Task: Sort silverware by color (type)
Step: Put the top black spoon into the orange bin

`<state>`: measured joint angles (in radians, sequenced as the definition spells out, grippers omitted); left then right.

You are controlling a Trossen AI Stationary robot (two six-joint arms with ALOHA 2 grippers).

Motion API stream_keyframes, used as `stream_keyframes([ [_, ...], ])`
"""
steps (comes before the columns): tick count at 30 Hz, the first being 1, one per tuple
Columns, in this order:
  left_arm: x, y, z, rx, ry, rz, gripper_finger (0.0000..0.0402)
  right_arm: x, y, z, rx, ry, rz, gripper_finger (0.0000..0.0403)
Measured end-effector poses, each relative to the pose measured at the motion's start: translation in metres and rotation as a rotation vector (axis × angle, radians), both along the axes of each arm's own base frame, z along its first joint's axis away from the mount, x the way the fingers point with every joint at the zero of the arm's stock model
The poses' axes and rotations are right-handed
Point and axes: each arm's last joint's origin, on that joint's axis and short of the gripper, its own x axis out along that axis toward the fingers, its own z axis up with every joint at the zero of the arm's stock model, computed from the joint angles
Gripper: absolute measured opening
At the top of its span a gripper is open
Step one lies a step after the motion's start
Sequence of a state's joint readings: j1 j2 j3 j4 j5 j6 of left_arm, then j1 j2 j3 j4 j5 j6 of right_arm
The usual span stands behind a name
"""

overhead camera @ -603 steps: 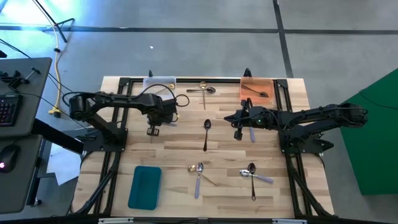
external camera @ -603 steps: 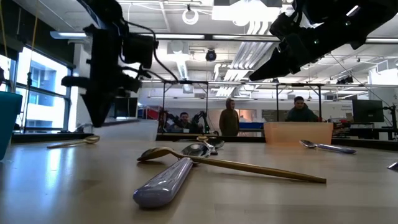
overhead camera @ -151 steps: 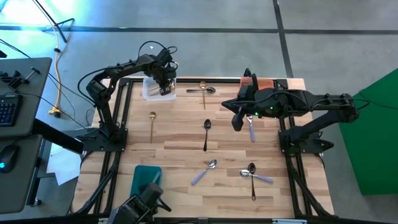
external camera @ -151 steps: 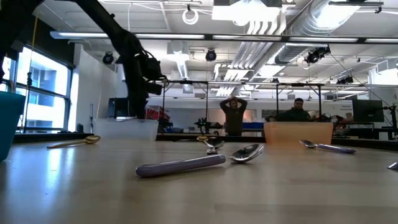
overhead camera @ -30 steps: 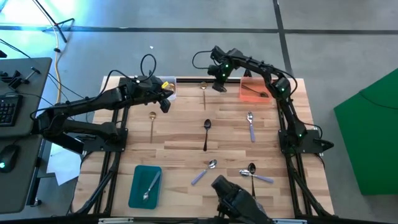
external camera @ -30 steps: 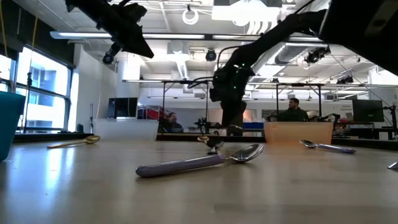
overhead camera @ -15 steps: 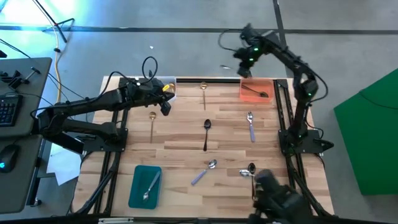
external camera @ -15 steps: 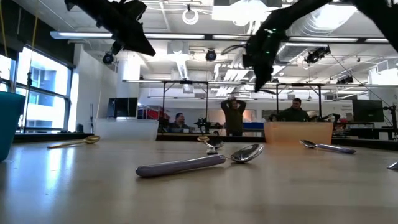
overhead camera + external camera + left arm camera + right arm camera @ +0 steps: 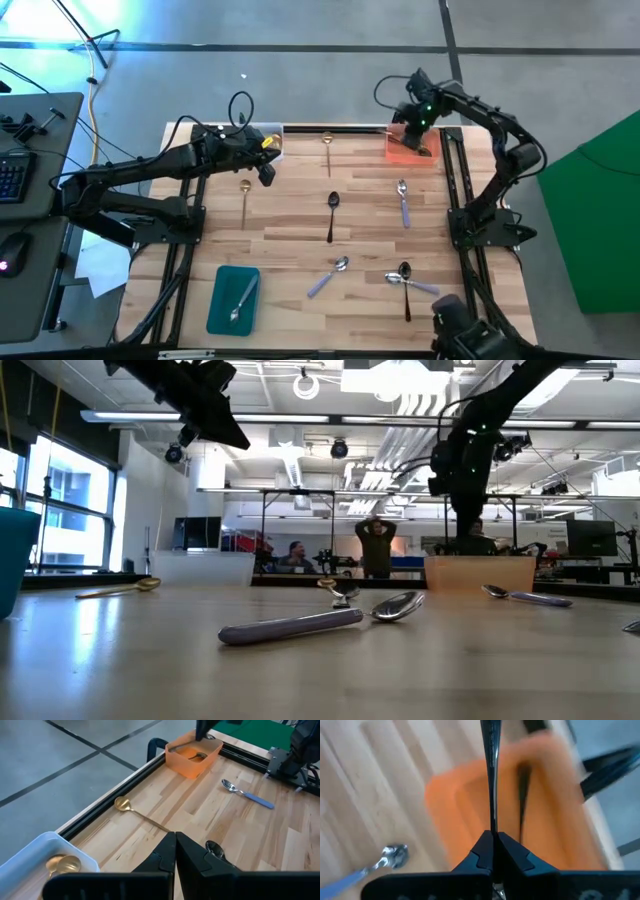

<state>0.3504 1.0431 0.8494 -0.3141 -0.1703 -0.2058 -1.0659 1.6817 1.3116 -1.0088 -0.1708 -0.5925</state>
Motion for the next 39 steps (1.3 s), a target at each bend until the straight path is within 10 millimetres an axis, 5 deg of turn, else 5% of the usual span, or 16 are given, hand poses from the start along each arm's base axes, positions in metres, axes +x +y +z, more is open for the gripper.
stream_keyframes([
  [23, 0.001, -0.002, 0.000, -0.001, 0.001, -0.007, 0.0000, -0.007, 0.001, -0.002, -0.017, 0.161, -0.176, 0.0000],
  [39, 0.001, -0.001, 0.000, 0.014, 0.002, -0.015, 0.0000, 0.000, -0.012, -0.035, 0.042, 0.231, -0.164, 0.0000],
])
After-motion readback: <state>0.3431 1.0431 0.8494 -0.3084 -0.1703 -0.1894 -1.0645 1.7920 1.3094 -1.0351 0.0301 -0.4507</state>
